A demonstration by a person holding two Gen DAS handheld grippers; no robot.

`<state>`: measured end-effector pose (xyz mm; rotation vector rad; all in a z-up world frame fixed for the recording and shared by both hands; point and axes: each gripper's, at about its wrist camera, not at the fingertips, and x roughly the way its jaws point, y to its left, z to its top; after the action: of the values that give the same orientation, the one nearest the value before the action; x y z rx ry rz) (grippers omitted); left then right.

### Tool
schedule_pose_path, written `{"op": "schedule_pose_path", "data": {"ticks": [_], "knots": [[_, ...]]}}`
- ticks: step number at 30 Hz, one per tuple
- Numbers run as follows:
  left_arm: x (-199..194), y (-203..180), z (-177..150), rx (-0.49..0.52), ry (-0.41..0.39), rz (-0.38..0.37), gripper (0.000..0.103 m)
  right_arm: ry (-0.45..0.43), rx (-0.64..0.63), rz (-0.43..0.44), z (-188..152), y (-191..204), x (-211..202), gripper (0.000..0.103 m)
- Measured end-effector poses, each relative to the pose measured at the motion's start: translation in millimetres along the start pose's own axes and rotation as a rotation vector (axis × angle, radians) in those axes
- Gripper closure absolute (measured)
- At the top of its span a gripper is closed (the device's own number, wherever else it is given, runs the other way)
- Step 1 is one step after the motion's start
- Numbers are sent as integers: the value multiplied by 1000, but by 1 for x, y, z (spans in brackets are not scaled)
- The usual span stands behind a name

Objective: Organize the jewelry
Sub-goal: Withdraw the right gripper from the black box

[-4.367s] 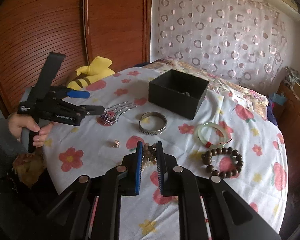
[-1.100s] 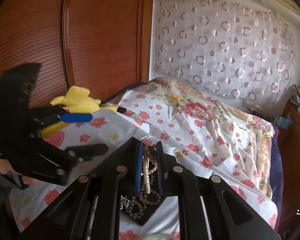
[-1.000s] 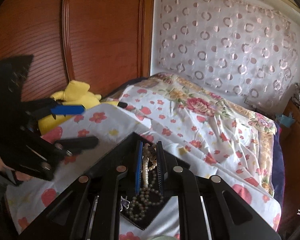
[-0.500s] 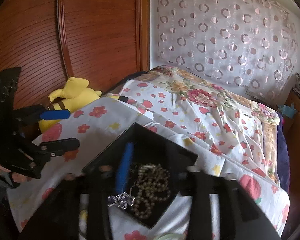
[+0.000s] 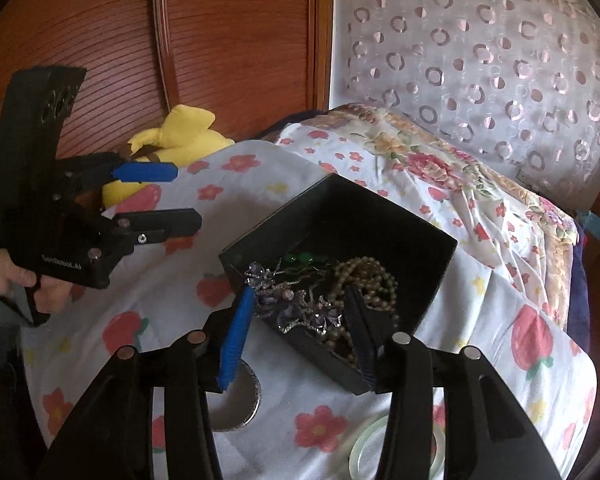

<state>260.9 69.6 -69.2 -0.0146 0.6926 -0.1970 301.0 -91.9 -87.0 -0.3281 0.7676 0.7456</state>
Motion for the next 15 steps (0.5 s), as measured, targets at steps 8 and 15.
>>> {"op": "schedule_pose_path", "data": {"ticks": [8,15], "knots": [[1,4,-3,-7,10,5,20,37,-38,-21,1,5,7,54],[1,3,-5,-7,10,4,20,-8,12,-84,14,-19,-2,54]]}}
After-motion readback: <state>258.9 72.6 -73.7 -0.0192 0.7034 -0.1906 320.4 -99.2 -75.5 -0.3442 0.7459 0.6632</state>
